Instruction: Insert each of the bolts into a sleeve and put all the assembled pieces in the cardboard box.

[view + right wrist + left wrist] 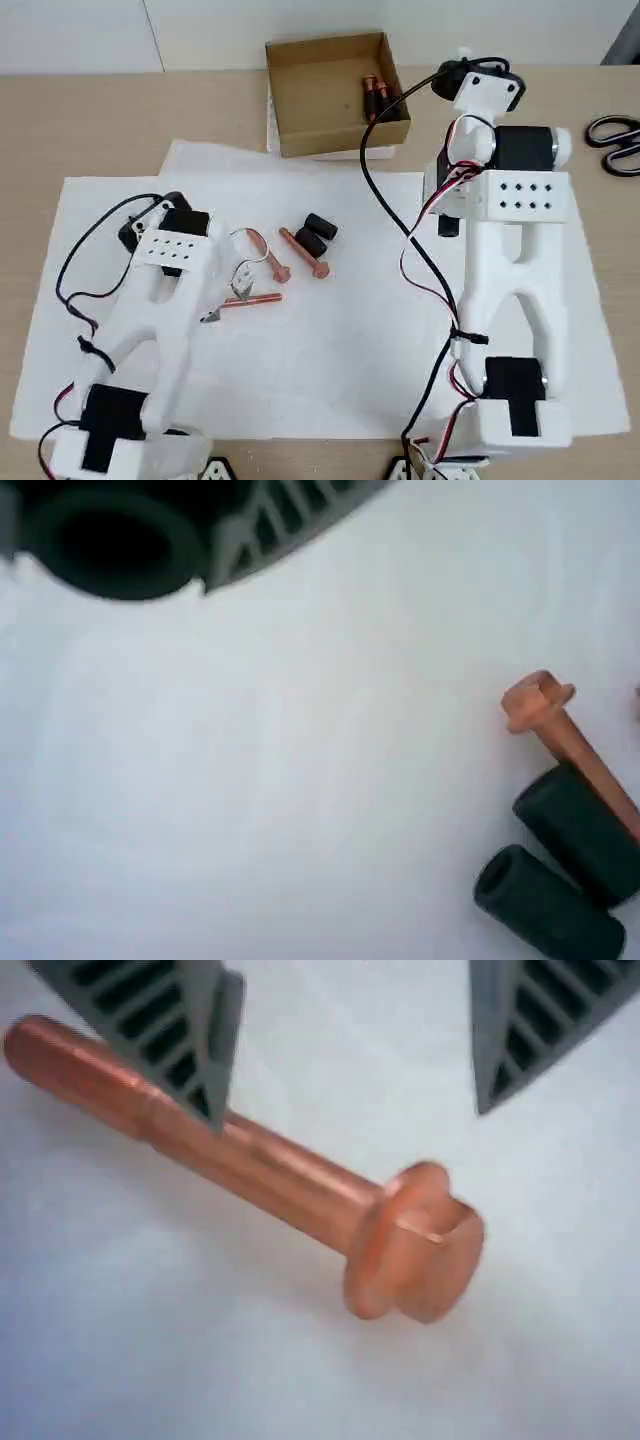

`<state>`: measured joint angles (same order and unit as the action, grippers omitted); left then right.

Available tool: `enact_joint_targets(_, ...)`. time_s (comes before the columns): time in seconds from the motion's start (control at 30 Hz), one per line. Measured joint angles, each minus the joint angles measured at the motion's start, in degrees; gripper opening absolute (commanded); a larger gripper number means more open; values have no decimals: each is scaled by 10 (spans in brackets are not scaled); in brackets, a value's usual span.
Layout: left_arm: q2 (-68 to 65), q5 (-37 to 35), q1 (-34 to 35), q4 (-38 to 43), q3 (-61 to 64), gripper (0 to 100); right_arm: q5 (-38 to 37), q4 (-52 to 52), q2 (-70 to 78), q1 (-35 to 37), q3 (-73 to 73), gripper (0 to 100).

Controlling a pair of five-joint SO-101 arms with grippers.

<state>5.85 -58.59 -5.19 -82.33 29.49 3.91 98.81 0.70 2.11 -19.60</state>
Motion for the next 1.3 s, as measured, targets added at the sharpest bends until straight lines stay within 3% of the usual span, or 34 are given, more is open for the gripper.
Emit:
enact_joint_targets(0.33,8,-52,0,87,51,156,2,0,0,0,0,4)
enact_joint_targets(0.67,11,-54,0,107,57,156,2,0,0,0,0,4)
enact_joint_targets(0.93,11,-93,0,188,116,154,2,0,0,0,0,4)
enact_joint_targets(1.1,11,-93,-1,195,117,148,2,0,0,0,0,4)
enact_joint_targets(1.3,11,-95,-1,205,117,3,2,0,0,0,0,4)
